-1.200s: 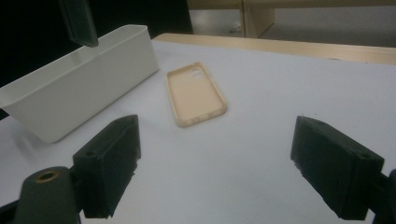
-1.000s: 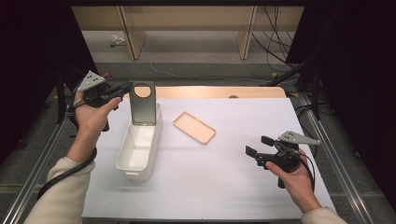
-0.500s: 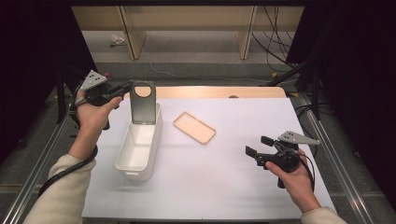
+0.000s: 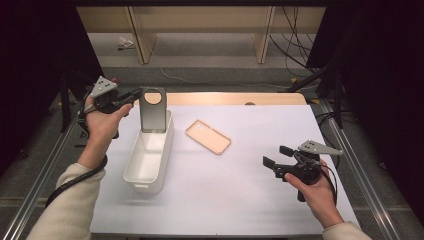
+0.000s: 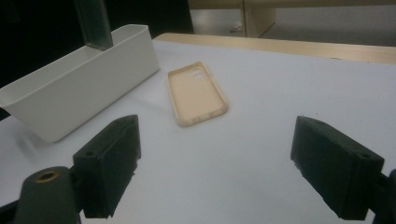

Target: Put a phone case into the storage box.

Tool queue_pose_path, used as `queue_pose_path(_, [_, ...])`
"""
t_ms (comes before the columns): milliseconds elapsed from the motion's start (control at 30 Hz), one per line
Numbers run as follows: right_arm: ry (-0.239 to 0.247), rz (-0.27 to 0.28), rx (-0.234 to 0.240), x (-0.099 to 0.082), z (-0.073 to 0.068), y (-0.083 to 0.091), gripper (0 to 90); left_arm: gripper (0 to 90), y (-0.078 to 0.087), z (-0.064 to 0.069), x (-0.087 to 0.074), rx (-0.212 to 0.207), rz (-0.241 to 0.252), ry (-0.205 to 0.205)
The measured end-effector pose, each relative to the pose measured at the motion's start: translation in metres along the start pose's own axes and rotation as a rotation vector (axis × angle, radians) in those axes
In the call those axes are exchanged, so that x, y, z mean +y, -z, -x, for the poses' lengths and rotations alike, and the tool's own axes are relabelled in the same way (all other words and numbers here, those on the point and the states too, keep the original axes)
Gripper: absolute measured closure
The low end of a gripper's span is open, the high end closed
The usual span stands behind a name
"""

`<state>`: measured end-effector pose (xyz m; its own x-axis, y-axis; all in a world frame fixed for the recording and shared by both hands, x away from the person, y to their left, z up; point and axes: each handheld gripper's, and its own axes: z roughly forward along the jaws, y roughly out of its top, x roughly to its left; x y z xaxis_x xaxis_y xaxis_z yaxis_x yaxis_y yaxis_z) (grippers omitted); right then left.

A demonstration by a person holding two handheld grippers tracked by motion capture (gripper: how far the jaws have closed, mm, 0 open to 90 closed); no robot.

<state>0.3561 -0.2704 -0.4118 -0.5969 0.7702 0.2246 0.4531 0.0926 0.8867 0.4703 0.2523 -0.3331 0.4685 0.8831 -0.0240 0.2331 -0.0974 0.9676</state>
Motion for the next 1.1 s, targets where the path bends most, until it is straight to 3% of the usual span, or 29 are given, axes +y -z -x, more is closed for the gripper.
queue_pose_path(1100, [0.002,-0.002,0.002,0.000,0.000,-0.001,17.0,84.5,-0.024,-0.010,-0.014,0.027,-0.018,0.022])
